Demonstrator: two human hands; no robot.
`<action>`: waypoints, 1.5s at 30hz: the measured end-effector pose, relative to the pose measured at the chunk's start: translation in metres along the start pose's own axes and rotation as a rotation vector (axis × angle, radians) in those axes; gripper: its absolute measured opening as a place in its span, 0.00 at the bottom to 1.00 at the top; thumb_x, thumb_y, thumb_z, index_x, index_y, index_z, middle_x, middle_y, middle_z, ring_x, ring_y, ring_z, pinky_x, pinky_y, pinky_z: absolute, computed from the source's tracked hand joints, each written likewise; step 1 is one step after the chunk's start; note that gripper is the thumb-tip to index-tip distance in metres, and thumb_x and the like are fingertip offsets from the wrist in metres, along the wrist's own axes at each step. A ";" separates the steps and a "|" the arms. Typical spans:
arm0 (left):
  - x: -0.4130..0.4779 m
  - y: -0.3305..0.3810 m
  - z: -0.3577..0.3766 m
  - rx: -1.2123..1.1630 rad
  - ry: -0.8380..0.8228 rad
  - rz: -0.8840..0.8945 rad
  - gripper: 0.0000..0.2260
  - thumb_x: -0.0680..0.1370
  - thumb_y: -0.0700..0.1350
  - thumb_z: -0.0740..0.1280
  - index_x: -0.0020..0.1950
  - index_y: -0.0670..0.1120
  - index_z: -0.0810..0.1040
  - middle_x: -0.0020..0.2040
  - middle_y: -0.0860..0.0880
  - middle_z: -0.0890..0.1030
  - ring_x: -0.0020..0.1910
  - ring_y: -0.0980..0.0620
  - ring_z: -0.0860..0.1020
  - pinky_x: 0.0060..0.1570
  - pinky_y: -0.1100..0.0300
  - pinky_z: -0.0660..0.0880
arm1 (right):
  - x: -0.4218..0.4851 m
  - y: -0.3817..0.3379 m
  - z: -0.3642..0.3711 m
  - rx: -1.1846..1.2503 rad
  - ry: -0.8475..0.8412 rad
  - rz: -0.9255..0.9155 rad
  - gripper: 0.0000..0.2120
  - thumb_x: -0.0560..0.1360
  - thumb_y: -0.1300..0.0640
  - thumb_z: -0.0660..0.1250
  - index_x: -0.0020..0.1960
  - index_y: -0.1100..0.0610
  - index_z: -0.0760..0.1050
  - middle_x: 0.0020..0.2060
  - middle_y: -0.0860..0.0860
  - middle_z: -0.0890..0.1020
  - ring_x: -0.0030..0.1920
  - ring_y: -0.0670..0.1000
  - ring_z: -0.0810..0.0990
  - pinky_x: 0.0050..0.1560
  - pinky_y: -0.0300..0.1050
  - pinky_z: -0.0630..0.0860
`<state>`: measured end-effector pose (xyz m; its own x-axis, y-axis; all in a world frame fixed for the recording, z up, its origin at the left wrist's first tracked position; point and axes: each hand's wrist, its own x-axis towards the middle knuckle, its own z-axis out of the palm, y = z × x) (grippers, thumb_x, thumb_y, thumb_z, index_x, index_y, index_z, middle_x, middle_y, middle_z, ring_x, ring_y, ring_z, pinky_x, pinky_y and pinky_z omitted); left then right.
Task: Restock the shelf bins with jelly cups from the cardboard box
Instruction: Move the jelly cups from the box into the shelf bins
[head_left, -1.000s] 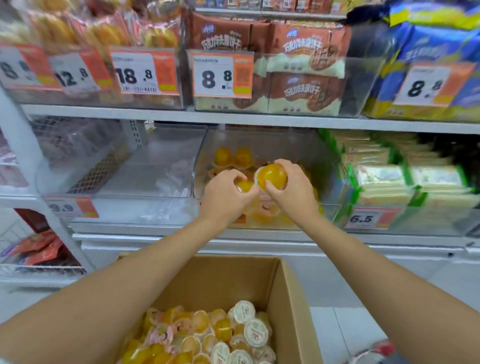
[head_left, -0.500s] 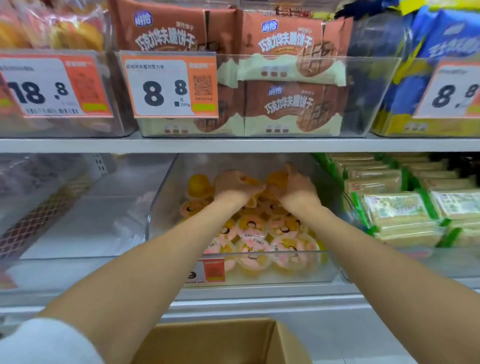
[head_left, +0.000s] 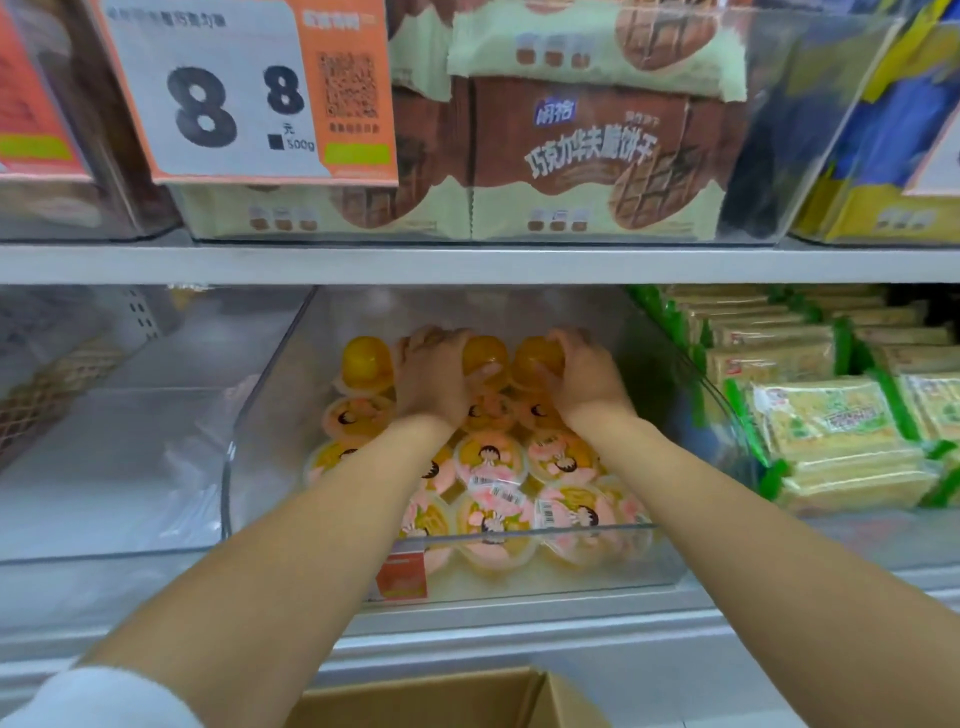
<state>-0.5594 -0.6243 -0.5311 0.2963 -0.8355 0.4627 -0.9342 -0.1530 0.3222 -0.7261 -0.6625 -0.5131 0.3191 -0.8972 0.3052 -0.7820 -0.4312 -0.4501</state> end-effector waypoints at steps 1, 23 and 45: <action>0.000 0.001 0.000 -0.007 0.015 0.003 0.21 0.76 0.59 0.65 0.67 0.55 0.73 0.64 0.49 0.76 0.68 0.47 0.67 0.64 0.53 0.57 | -0.001 -0.001 -0.001 0.004 0.004 0.010 0.16 0.79 0.54 0.64 0.66 0.56 0.69 0.62 0.57 0.72 0.58 0.60 0.77 0.56 0.52 0.76; -0.097 0.010 -0.100 -0.188 -0.116 -0.093 0.02 0.75 0.46 0.65 0.45 0.49 0.74 0.44 0.48 0.80 0.44 0.46 0.78 0.40 0.55 0.73 | -0.080 -0.051 -0.038 -0.086 0.126 -0.225 0.13 0.73 0.58 0.63 0.55 0.56 0.80 0.50 0.56 0.83 0.52 0.60 0.79 0.56 0.50 0.74; -0.426 -0.242 -0.029 0.259 -1.343 -0.422 0.15 0.71 0.55 0.64 0.55 0.53 0.78 0.56 0.52 0.81 0.51 0.50 0.80 0.47 0.57 0.77 | -0.368 -0.065 0.222 0.028 -1.040 -0.081 0.21 0.74 0.59 0.65 0.67 0.51 0.74 0.60 0.52 0.79 0.55 0.55 0.80 0.47 0.45 0.75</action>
<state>-0.4534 -0.2156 -0.7821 0.2835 -0.5389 -0.7932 -0.8778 -0.4789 0.0116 -0.6738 -0.3250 -0.7824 0.6844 -0.4984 -0.5322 -0.7289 -0.4839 -0.4843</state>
